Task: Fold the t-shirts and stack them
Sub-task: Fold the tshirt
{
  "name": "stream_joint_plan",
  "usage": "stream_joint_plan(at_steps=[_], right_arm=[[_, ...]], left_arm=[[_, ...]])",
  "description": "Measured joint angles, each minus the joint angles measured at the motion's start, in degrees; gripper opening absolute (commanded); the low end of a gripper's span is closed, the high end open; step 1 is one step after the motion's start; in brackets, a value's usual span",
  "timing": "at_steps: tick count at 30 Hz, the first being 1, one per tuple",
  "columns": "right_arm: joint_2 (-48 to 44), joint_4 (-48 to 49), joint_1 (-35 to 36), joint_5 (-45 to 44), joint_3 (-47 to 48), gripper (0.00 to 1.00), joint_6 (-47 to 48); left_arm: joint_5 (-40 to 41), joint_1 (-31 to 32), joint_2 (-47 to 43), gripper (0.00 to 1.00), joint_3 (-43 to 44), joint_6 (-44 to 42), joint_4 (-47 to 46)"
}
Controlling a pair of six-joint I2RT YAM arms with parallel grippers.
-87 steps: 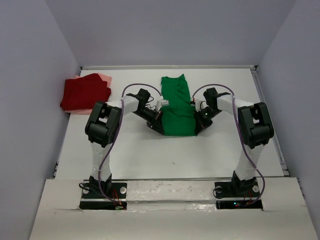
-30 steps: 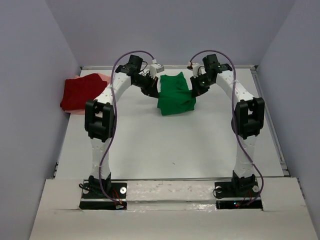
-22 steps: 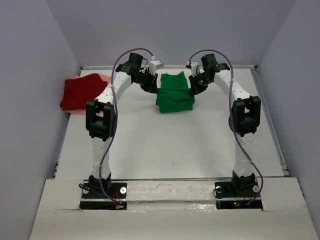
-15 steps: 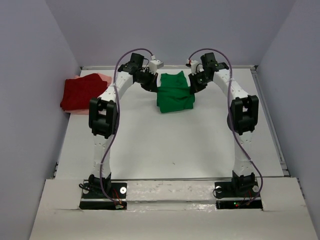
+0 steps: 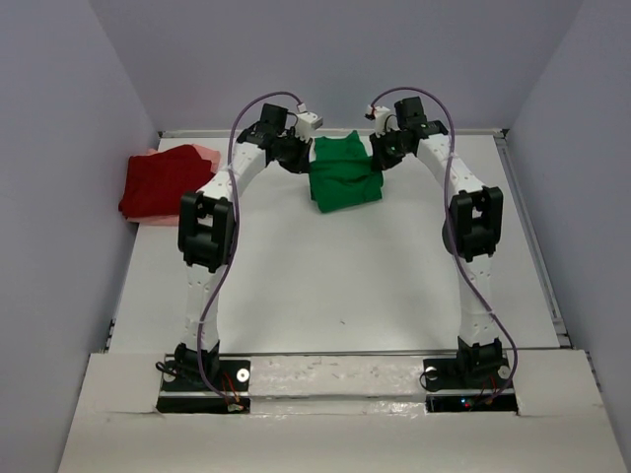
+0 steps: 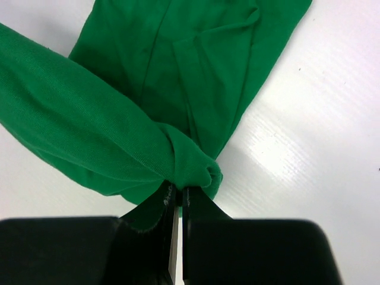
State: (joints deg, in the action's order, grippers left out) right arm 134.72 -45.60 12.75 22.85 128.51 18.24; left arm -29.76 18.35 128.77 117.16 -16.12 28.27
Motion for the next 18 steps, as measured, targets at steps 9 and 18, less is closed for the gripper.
stream_joint_plan(at_steps=[9,18], right_arm=[[4.7,5.8,0.0,-1.8,1.6,0.00,-0.2],[11.0,10.1,0.0,-5.6,7.9,0.00,-0.3]], left_arm=[[7.2,1.1,4.3,0.00,4.6,2.4,-7.1],[17.6,3.1,10.1,0.00,7.3,2.8,-11.2]])
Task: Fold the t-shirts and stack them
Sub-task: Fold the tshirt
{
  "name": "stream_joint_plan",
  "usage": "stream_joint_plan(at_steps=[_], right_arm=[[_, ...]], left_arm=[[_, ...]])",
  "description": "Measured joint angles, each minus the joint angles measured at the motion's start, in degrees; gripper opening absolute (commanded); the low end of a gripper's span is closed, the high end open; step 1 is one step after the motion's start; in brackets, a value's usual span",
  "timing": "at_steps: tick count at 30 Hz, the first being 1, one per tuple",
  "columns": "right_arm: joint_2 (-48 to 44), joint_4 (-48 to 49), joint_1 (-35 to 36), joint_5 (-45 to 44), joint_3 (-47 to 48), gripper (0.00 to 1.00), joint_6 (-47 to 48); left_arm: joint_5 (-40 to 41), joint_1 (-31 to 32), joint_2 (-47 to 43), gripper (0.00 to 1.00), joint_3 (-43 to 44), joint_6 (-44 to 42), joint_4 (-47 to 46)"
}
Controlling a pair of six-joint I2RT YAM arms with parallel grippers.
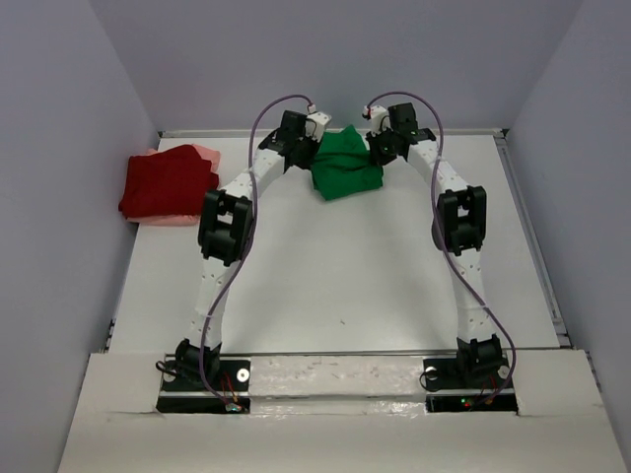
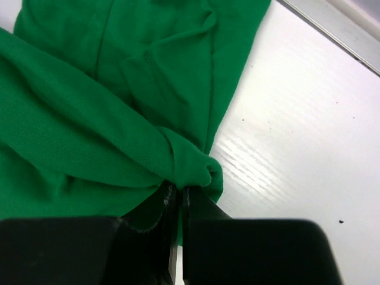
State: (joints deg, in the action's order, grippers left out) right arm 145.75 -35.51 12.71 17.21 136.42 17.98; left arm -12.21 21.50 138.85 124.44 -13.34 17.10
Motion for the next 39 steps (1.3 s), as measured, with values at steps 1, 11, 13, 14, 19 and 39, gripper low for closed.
stream_joint_plan(at_steps=[1,11,13,14,19,39], right_arm=[[0.6,0.4,0.0,-0.6,0.6,0.00,0.0],[3.1,2.8,-0.1,-3.3,3.8,0.99,0.6],[3.1,3.1,-0.1,-3.5,3.8,1.00,0.5],[3.1,3.1,-0.1,-3.5,3.8,1.00,0.5],[2.3,3.4,-0.3,-3.5,0.4,1.00,1.4],[-26.2,2.1,-0.3,-3.1,-11.0,0.00,3.9]], left_arm=[[1.2,0.4,0.3,0.00,0.0,-0.3,-0.2],[15.9,5.6,4.5,0.58,2.4,-3.7,-2.1],[19.6,6.6,5.5,0.71,3.1,-4.8,-2.4],[21.5,7.0,6.1,0.93,3.3,-5.2,-2.8],[29.7,8.6,6.9,0.99,3.1,-7.1,-3.7],[20.6,-7.5,-32.4,0.99,-22.1,-2.8,-1.6]])
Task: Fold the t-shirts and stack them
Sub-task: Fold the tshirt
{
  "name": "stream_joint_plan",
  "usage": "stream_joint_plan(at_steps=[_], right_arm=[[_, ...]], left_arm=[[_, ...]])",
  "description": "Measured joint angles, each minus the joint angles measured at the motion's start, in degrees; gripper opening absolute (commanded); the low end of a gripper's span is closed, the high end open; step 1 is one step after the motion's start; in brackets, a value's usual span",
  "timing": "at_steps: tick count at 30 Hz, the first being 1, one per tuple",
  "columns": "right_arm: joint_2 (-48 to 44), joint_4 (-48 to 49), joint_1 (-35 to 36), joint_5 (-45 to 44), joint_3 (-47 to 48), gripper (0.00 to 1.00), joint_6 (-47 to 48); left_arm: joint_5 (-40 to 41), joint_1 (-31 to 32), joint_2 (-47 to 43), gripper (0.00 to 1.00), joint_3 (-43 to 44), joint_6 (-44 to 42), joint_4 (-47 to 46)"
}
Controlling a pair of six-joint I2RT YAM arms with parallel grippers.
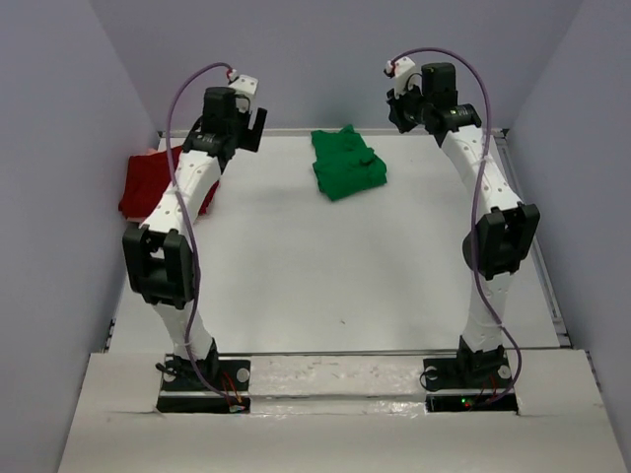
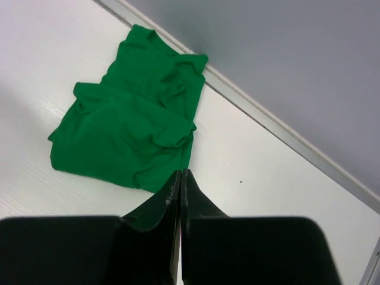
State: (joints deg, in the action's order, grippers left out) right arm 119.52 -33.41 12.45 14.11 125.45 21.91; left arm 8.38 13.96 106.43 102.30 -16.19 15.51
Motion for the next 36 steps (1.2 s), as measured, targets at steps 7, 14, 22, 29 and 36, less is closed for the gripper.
stream_joint_plan(at_steps=[7,14,22,29,36], right_arm=[[0.4,-8.0,0.1,2.6,-2.8,0.01,0.7],[6.4,-14.8,1.0,3.8,-2.8,0.45,1.8],[14.0,-21.3,4.6,4.9,2.1,0.47,2.9],[15.9,-21.9,7.8,3.2,2.4,0.47,3.4],[15.4,-17.0,8.2,-3.4,-1.5,0.46,1.7]], left_arm=[[-8.3,-10.1,-7.1,0.99,-14.8,1.4,2.0],[-11.1,-9.9,-11.1,0.99,-27.7,1.4,4.1],[-11.8,-11.2,-20.6,0.99,-29.2,1.0,1.8],[-14.2,-11.9,-22.7,0.99,-30.4,1.0,1.5],[-32.9,-11.8,-20.0,0.96,-30.6,2.1,1.6]])
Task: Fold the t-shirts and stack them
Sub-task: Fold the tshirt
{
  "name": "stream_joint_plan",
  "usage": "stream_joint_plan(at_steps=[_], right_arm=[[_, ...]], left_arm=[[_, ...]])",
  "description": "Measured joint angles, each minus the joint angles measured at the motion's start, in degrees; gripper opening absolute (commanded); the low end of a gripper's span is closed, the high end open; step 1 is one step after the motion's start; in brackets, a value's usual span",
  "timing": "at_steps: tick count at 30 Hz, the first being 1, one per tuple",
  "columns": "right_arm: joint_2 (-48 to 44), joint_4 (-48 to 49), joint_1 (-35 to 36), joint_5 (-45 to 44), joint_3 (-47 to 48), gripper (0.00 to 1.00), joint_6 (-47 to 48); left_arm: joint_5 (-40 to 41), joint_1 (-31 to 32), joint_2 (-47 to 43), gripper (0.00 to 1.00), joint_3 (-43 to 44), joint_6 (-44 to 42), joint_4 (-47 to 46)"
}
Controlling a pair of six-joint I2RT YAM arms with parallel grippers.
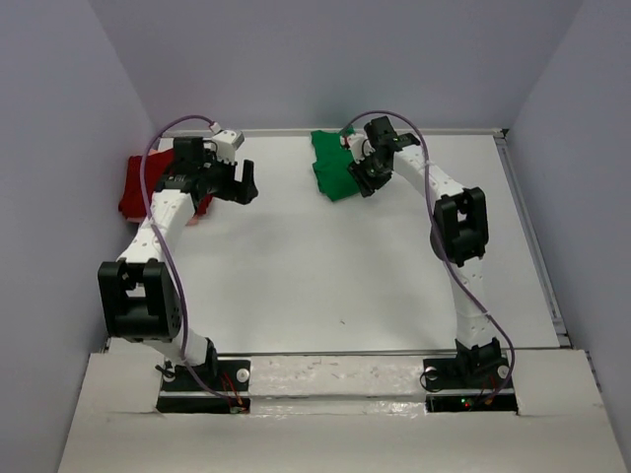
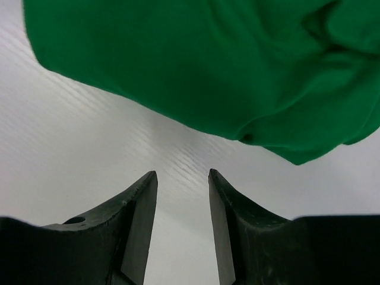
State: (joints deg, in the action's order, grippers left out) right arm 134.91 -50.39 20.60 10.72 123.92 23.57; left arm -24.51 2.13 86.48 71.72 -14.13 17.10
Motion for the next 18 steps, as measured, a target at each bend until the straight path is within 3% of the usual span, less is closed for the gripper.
stream_joint_plan(at_steps=[4,7,10,11,18], right_arm=[[-0.3,1.5,-0.7,-3.2,-3.2,0.44,-2.2],[-0.7,2.3,-2.0,-4.5,-4.3,0.44,-4.3],[-1.7,3.1,-4.4,-5.1,-4.8,0.44,-6.3],[-1.9,3.3,-5.2,-5.2,-4.8,0.44,-6.8],[-3.5,4.8,-10.5,-6.5,-4.7,0.44,-8.2]], left_arm=[[-9.2,1.0,7.1,0.96,1.6,2.3,-0.9],[-14.4,3.3,16.1,0.85,5.0,4.7,-2.0],[-17.6,7.3,25.3,0.67,10.1,5.8,-0.7],[-18.7,9.3,28.8,0.56,13.1,5.9,0.2],[-23.9,21.0,43.1,0.53,28.3,7.6,2.6]])
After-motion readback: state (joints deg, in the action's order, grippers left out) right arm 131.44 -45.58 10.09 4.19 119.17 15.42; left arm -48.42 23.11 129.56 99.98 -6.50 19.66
